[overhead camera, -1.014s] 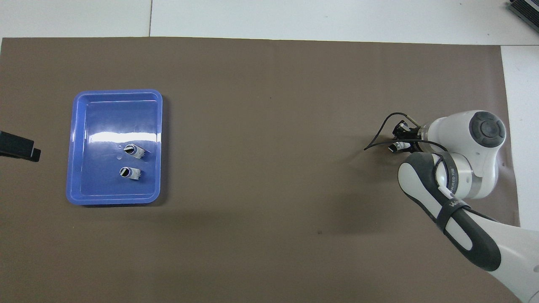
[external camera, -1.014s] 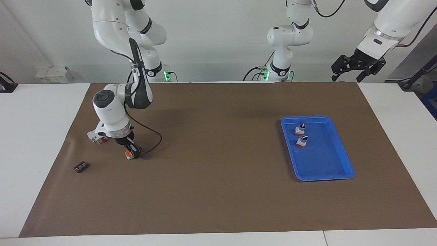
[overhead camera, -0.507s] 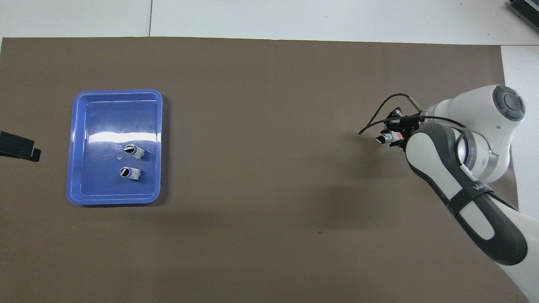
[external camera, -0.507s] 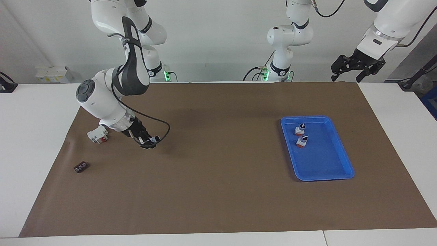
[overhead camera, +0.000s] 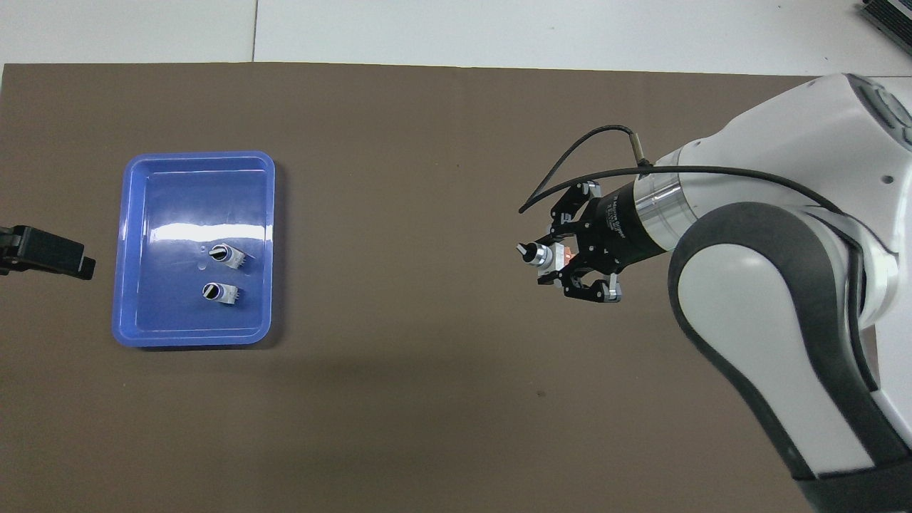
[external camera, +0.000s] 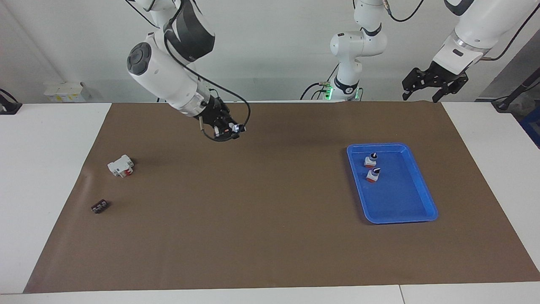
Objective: Turn and place switch with both arms
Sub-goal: 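Lift the switch with the right gripper while the left gripper reaches toward it, then grasp the switch with the left gripper from the right gripper, then carry the switch over the tray with the left gripper while the right gripper withdraws, then lower the switch into the blue tray and open the left gripper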
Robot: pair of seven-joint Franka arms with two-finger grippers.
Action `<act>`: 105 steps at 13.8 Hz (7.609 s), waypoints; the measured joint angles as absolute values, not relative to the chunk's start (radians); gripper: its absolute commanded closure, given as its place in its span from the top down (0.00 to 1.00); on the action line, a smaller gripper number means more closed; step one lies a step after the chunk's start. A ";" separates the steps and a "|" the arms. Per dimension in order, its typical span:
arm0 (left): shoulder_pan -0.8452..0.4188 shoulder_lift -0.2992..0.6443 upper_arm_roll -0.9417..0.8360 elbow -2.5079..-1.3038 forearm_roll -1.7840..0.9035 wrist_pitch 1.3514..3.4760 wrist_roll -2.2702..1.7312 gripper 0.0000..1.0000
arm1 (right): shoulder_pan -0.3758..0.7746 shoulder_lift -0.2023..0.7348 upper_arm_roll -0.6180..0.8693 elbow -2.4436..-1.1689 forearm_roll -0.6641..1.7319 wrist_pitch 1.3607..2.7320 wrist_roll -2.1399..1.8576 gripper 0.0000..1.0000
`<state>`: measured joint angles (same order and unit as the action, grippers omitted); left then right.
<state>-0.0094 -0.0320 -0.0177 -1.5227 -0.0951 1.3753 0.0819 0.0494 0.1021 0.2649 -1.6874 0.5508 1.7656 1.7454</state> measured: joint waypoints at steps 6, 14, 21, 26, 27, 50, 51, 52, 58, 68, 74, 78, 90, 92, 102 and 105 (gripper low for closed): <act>-0.010 -0.039 -0.026 -1.522 -0.459 1.374 -0.246 0.86 | 0.071 0.105 0.293 -1.677 0.675 1.857 1.861 0.00; -0.175 -0.036 -0.121 -1.594 -0.597 1.663 -0.819 0.59 | 0.187 0.186 0.296 -1.678 0.686 2.069 1.924 0.00; -0.252 0.087 -0.120 -1.620 -0.598 1.775 -0.828 0.25 | 0.232 0.212 0.296 -1.678 0.686 2.145 1.960 0.00; -0.253 0.119 -0.109 -1.613 -0.599 1.813 -0.821 0.25 | 0.231 0.215 0.295 -1.677 0.686 2.144 1.960 0.00; -0.253 0.119 -0.109 -1.612 -0.599 1.830 -0.821 0.26 | 0.231 0.215 0.295 -1.676 0.686 2.144 1.960 0.00; -0.295 0.115 -0.124 -1.607 -0.559 1.864 0.163 0.00 | 0.243 0.219 0.300 -1.675 0.686 2.144 1.960 0.00; -0.296 0.114 -0.124 -1.606 -0.558 1.862 0.236 0.00 | 0.243 0.219 0.301 -1.674 0.686 2.144 1.960 0.00; -0.296 0.113 -0.124 -1.604 -0.558 1.857 0.298 0.00 | 0.243 0.219 0.301 -1.675 0.686 2.144 1.960 0.00; -0.295 0.112 -0.118 -1.593 -0.548 1.797 0.583 0.00 | 0.249 0.221 0.309 -1.676 0.686 2.138 1.960 0.00; -0.296 0.106 -0.123 -1.588 -0.470 1.758 0.721 0.00 | 0.254 0.225 0.308 -1.675 0.686 2.141 1.960 0.00; -0.296 0.105 -0.125 -1.587 -0.454 1.757 0.728 0.00 | 0.254 0.226 0.308 -1.675 0.686 2.141 1.960 0.91; -0.291 0.104 -0.100 -1.588 -0.397 1.738 0.751 0.00 | 0.230 0.204 0.298 -1.671 0.683 2.097 1.932 1.00; -0.273 0.076 -0.096 -1.723 0.072 1.956 0.760 0.00 | 0.040 0.045 0.287 -1.664 0.265 1.849 1.198 1.00; -0.229 0.075 -0.092 -1.773 0.120 2.034 0.764 0.00 | 0.041 0.037 0.283 -1.664 0.163 1.812 1.027 1.00; -0.098 0.142 -0.089 -1.949 0.213 2.318 0.828 0.00 | 0.039 -0.041 -0.002 -1.657 0.008 1.669 0.238 1.00; -0.088 0.149 -0.090 -1.971 0.214 2.329 0.960 0.00 | 0.039 -0.074 -0.004 -1.658 -0.024 1.612 0.225 1.00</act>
<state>-0.0877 0.1493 -0.0898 -1.9708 0.2142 2.3287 0.9601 0.0391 -0.0741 -0.0040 -1.6585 -0.0239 1.6116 0.2252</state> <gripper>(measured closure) 0.903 0.000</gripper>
